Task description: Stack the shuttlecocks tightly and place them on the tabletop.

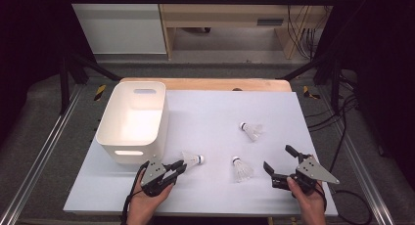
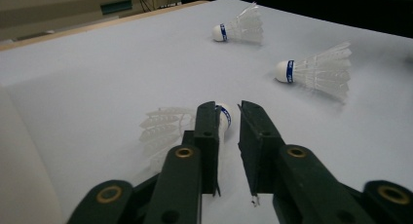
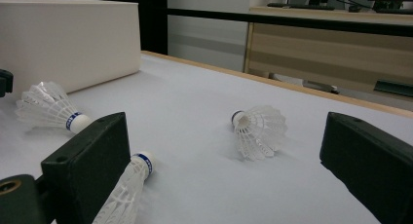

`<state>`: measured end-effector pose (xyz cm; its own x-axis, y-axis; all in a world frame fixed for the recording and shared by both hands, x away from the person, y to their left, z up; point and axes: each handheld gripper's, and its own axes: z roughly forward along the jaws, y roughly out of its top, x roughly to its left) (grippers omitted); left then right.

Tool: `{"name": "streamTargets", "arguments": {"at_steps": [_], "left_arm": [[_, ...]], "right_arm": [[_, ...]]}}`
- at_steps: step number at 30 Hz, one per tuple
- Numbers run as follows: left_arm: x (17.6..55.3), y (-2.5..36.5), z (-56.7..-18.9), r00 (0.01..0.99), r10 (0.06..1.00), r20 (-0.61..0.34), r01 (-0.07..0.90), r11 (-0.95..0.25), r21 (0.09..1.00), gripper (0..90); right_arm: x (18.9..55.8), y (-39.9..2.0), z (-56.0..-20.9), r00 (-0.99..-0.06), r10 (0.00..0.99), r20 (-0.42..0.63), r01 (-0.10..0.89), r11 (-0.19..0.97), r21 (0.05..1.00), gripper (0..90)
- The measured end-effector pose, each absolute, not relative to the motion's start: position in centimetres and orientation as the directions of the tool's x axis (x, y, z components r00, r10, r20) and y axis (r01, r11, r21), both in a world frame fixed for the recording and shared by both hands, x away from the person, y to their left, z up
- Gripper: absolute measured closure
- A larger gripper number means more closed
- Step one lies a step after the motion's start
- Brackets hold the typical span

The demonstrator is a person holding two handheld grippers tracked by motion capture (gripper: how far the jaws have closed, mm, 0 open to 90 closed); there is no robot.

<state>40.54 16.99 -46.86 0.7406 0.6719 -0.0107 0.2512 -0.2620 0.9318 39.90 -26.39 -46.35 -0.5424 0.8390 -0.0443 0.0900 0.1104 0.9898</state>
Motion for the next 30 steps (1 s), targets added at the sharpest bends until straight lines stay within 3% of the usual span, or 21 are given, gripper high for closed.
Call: {"name": "streamTargets", "arguments": {"at_steps": [7,19,24,30], "left_arm": [[40.7,17.0,-46.8,0.722,0.692,-0.014,0.305,-0.3,0.904,89.8],[41.2,17.4,-47.0,0.636,0.771,-0.02,0.373,-0.285,0.883,90.0],[42.1,16.3,-47.8,0.66,0.751,-0.025,0.428,-0.349,0.833,90.0],[41.6,15.2,-47.8,0.7,0.714,-0.025,0.409,-0.372,0.833,90.0]], "right_arm": [[39.9,-26.4,-46.3,-0.544,0.838,-0.043,0.089,0.109,0.99,4.5],[39.9,-26.5,-46.3,-0.545,0.837,-0.039,0.085,0.102,0.991,4.5],[39.9,-26.4,-46.3,-0.547,0.836,-0.038,0.09,0.104,0.991,4.5],[39.9,-26.5,-46.3,-0.545,0.838,-0.036,0.09,0.101,0.991,4.5]]}}
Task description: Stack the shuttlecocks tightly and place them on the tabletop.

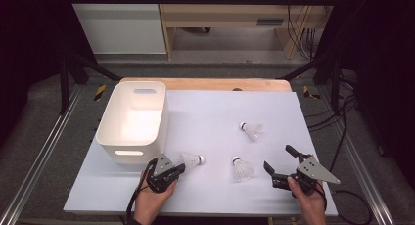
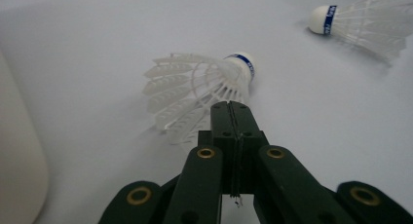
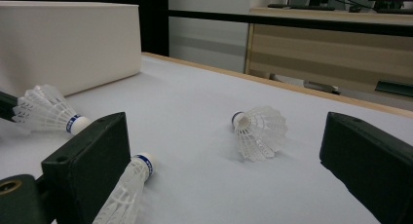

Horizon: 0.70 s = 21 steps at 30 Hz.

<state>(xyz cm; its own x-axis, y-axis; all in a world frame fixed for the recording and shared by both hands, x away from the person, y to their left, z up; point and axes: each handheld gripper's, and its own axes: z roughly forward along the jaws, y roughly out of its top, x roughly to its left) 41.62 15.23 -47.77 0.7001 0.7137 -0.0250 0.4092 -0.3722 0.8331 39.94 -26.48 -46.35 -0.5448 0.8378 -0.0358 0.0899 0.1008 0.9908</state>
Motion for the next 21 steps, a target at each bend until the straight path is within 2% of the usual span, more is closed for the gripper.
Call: {"name": "streamTargets", "arguments": {"at_steps": [6,11,21], "left_arm": [[40.7,13.2,-47.5,0.741,0.671,-0.025,0.39,-0.401,0.829,90.0],[40.2,9.9,-47.5,0.781,0.625,0.001,0.363,-0.455,0.813,90.0],[40.9,7.1,-47.5,0.789,0.614,0.007,0.364,-0.477,0.8,90.0]], "right_arm": [[39.9,-26.5,-46.3,-0.545,0.837,-0.038,0.087,0.101,0.991,4.5],[39.9,-26.4,-46.2,-0.549,0.835,-0.041,0.084,0.104,0.991,4.5],[39.8,-26.4,-46.2,-0.552,0.833,-0.039,0.081,0.1,0.992,4.6]]}}
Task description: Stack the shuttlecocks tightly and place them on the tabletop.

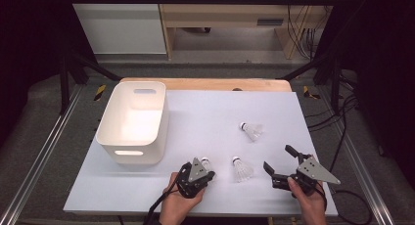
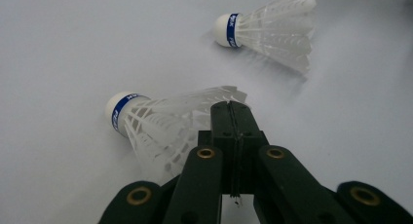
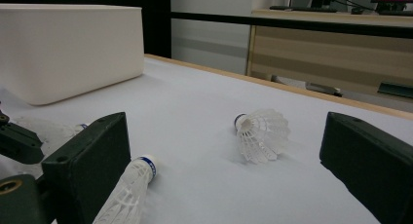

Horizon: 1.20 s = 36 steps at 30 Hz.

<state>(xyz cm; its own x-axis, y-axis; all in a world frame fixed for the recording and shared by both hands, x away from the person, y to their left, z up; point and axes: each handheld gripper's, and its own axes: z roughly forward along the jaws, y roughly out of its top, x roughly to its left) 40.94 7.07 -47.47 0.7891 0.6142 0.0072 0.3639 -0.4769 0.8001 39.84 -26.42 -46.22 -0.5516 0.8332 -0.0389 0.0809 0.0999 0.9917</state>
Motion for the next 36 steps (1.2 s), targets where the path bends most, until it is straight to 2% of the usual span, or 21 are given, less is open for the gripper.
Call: {"name": "streamTargets", "arguments": {"at_steps": [14,22,29,34,35,36], "left_arm": [[43.0,4.0,-47.2,0.803,0.596,-0.01,0.369,-0.484,0.793,90.0],[42.5,3.6,-46.9,0.823,0.567,-0.026,0.352,-0.474,0.807,90.0],[40.9,4.6,-44.9,0.845,0.534,-0.025,0.302,-0.439,0.846,90.0],[41.8,7.0,-42.8,0.818,0.575,0.034,0.265,-0.427,0.865,90.0],[42.2,7.3,-42.7,0.811,0.584,0.043,0.264,-0.43,0.864,89.6],[42.7,7.6,-42.6,0.807,0.589,0.047,0.265,-0.431,0.863,84.7]], "right_arm": [[39.8,-26.6,-46.2,-0.55,0.835,-0.03,0.081,0.089,0.993,4.6],[39.8,-26.6,-46.2,-0.551,0.834,-0.024,0.088,0.086,0.992,4.6],[39.8,-26.6,-46.2,-0.549,0.836,-0.026,0.089,0.089,0.992,4.6],[39.9,-26.6,-46.2,-0.547,0.837,-0.026,0.092,0.091,0.992,4.6],[39.9,-26.5,-46.2,-0.548,0.836,-0.024,0.094,0.089,0.992,4.6],[39.8,-26.5,-46.2,-0.548,0.836,-0.025,0.094,0.091,0.991,4.6]]}}
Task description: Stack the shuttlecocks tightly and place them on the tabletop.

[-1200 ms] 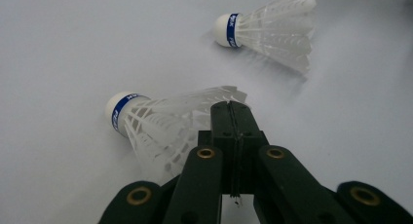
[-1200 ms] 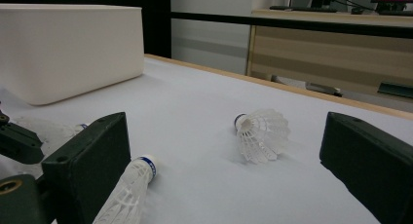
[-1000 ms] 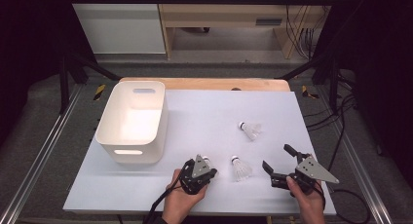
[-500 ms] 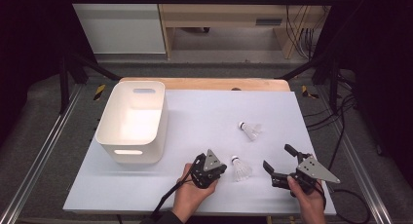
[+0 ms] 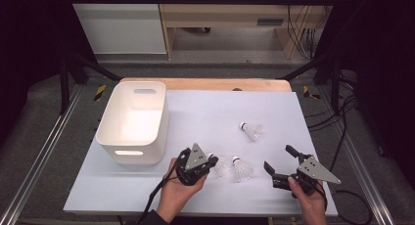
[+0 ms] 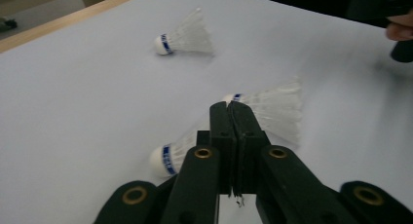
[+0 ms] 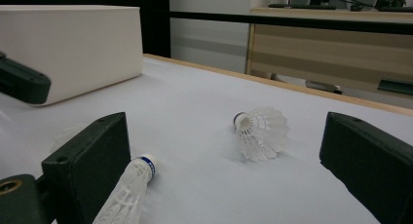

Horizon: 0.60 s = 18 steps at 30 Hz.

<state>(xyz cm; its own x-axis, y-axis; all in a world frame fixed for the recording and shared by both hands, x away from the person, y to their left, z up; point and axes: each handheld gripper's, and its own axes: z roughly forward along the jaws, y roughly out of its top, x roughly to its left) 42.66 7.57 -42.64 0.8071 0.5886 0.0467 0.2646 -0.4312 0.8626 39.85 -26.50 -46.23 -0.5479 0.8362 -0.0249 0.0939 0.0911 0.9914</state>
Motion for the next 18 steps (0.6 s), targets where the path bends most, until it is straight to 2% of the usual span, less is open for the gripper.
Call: {"name": "streamTargets", "arguments": {"at_steps": [1,2,4,5,6,9,11,13,18], "left_arm": [[43.1,7.7,-42.7,0.802,0.593,0.063,0.26,-0.443,0.858,84.7],[43.6,7.7,-43.0,0.792,0.604,0.088,0.253,-0.456,0.853,78.7],[44.5,7.6,-43.6,0.782,0.609,0.135,0.237,-0.49,0.839,63.6],[45.0,7.5,-43.9,0.785,0.604,0.141,0.228,-0.493,0.84,51.1],[45.6,7.2,-44.4,0.801,0.579,0.154,0.21,-0.512,0.833,45.7],[46.0,6.9,-44.9,0.826,0.539,0.167,0.193,-0.549,0.813,44.8],[46.4,6.2,-45.7,0.852,0.493,0.178,0.19,-0.605,0.773,39.0],[46.5,6.1,-45.9,0.856,0.486,0.176,0.192,-0.615,0.765,35.6],[47.0,5.5,-46.8,0.889,0.421,0.178,0.166,-0.66,0.733,32.1]], "right_arm": [[39.8,-26.5,-46.2,-0.548,0.836,-0.025,0.094,0.091,0.991,4.6],[39.8,-26.5,-46.2,-0.547,0.837,-0.023,0.095,0.089,0.991,4.6],[39.8,-26.5,-46.2,-0.548,0.836,-0.023,0.095,0.09,0.991,4.6],[39.8,-26.6,-46.2,-0.548,0.836,-0.023,0.092,0.087,0.992,4.6],[39.9,-26.6,-46.2,-0.549,0.836,-0.024,0.09,0.087,0.992,4.5],[39.9,-26.6,-46.2,-0.547,0.837,-0.02,0.095,0.086,0.992,4.5],[39.9,-26.5,-46.3,-0.553,0.833,-0.014,0.098,0.081,0.992,4.4],[39.9,-26.5,-46.3,-0.553,0.833,-0.014,0.098,0.082,0.992,4.4],[39.8,-26.6,-46.2,-0.554,0.832,-0.012,0.099,0.08,0.992,4.3]]}}
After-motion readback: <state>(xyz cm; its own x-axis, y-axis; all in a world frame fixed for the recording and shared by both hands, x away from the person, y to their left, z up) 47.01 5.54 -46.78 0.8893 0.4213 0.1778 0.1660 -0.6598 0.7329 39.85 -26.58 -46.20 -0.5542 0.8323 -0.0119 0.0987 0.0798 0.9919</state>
